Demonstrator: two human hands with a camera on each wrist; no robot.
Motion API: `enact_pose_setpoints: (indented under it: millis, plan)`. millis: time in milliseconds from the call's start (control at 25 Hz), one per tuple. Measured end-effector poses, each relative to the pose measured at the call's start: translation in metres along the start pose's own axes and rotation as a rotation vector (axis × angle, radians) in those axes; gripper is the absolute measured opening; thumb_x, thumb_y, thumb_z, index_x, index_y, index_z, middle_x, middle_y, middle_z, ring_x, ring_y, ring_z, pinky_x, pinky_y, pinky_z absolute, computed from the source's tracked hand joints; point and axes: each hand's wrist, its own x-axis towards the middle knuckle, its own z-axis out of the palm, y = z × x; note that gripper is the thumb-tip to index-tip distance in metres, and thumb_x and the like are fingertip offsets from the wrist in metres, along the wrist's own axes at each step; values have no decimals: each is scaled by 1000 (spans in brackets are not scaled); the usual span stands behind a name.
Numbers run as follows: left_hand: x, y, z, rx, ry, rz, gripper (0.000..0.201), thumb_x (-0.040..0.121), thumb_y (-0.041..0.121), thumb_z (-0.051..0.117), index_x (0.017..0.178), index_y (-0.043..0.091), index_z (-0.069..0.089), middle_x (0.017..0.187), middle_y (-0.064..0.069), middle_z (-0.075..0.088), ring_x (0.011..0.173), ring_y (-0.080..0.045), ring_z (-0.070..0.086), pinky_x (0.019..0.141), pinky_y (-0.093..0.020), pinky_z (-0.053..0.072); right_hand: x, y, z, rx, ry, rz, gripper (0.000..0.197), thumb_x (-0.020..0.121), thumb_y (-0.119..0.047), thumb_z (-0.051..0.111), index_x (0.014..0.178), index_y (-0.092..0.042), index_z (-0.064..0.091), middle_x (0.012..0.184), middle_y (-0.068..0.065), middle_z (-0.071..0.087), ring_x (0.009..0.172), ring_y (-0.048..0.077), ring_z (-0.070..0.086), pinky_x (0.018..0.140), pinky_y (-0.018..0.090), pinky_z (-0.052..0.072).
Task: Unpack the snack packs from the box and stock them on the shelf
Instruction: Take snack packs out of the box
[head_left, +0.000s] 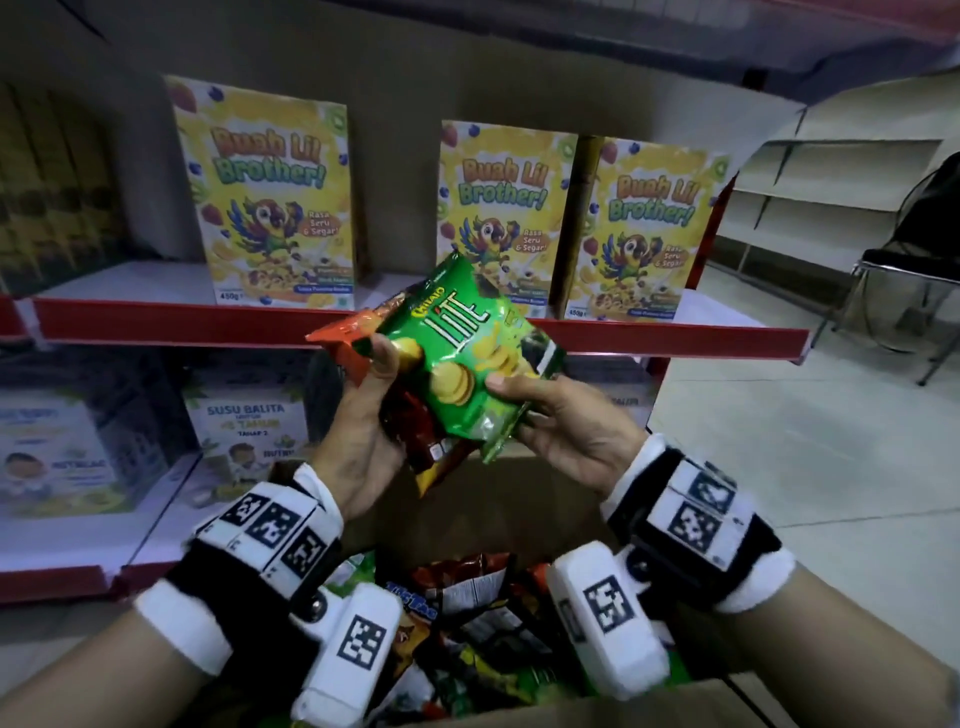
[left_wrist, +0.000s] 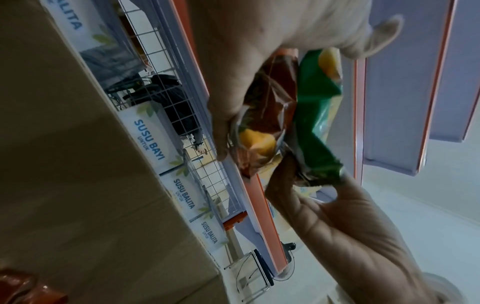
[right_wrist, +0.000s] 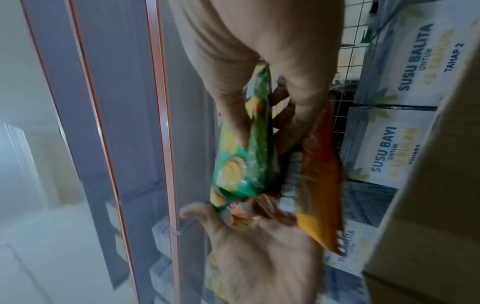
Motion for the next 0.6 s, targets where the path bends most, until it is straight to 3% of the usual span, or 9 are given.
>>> enact_pose_setpoints:
  millis: [80,200,320,440,520,600]
  plan:
    - [2,-6,1,39,91,73,112,43,54,87,137,10,45,128,-11,63,116,-27,62,90,-43,55,3,15,1,-13,-12,-14,43,81,2,67,123,2,56,110,14,70,92,23,70,74,34,60]
    - [12,-11,-11,170,299,143,87,59,33,83,135,14,46,123,-8,66,109,-23,66,81,-34,57,12,23,-11,-194,-94,8,36,80,-11,72,113,-7,58,97,7,73,80,19,72,63,30,59]
    - [19,-7,-34,278,355,139,77,61,29,77,132,15,49,120,-6,67,106,-22,66,88,-39,54,25,44,-36,-632,-220,144,27,78,-18,74,98,-15,56,87,2,67,69,14,66,64,27,56]
    - [16,-1,-60,374,363,62,79,59,31,77,131,12,51,119,-6,67,106,-23,66,93,-41,52,35,77,-56,-1253,-368,335,31,78,-30,76,100,-17,60,85,-6,64,74,14,65,64,20,48]
    - [10,2,-74,388,372,26,80,59,33,78,131,11,52,120,-9,67,108,-27,65,97,-45,50,34,106,-59,-1579,-544,441,46,79,-43,73,112,-12,63,99,0,68,86,18,63,67,22,47]
    - [5,5,-80,406,378,18,81,58,33,79,130,8,51,121,-12,65,109,-29,64,99,-50,48,32,136,-57,-1685,-704,498,58,83,-44,68,133,-18,52,134,4,56,115,19,54,94,30,46]
